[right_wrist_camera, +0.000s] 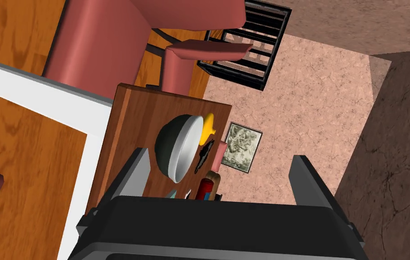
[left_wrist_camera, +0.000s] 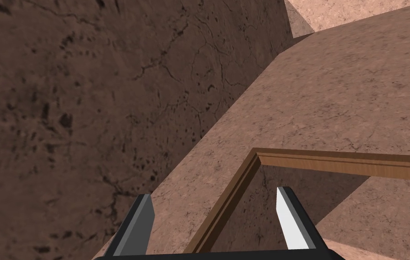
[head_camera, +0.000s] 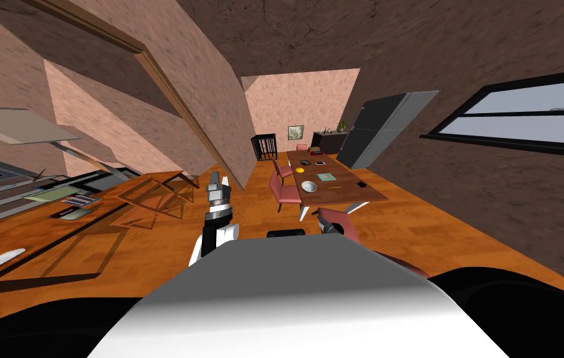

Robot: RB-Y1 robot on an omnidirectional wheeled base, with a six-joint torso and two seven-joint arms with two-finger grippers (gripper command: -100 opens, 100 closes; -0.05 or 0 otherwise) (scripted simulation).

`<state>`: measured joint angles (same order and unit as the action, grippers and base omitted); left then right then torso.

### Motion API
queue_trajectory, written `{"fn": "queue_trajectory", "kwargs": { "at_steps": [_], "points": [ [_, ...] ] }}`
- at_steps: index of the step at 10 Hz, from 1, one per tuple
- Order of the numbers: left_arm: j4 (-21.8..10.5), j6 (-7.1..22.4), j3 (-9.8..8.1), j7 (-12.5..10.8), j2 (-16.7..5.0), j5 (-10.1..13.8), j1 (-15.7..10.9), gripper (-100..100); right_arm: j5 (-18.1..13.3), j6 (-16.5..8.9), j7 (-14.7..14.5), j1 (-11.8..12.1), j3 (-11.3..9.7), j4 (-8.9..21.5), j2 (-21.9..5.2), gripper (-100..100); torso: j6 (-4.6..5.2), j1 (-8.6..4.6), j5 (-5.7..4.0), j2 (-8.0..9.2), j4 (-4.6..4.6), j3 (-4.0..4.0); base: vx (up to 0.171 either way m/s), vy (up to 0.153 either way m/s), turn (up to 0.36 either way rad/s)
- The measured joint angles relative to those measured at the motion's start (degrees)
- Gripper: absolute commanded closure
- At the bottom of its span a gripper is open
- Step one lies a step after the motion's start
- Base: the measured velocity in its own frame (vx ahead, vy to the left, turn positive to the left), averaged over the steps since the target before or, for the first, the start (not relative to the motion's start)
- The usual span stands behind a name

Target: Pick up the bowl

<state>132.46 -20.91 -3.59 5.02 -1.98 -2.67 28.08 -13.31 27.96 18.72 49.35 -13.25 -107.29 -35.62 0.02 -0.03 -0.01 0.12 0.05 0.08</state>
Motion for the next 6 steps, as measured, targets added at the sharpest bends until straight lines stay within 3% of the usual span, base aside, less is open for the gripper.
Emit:
{"fn": "queue_trajectory", "kwargs": {
  "at_steps": [2,4,6],
  "points": [
    [0.0,0.0,0.0,0.0,0.0,0.0,0.0,0,-1.1,-0.8,0.9,1.1,-0.9,1.9,-2.9,-100,0.01,0.04,0.01,0.07,0.01,0.03,-0.043,0.016,0.049],
    [0.0,0.0,0.01,0.0,0.0,0.0,0.0,0,-2.2,-0.5,0.9,0.8,-2.1,4.9,-4.2,-100,-0.05,0.03,0.0,0.02,0.0,0.0,-0.067,0.043,0.307],
    [0.0,0.0,0.0,0.0,0.0,0.0,0.0,0,-4.1,-2.4,1.6,2.2,-3.8,6.1,-7.6,-100,0.01,0.14,0.03,0.14,0.03,0.08,-0.054,0.043,0.018]
  ]
}}
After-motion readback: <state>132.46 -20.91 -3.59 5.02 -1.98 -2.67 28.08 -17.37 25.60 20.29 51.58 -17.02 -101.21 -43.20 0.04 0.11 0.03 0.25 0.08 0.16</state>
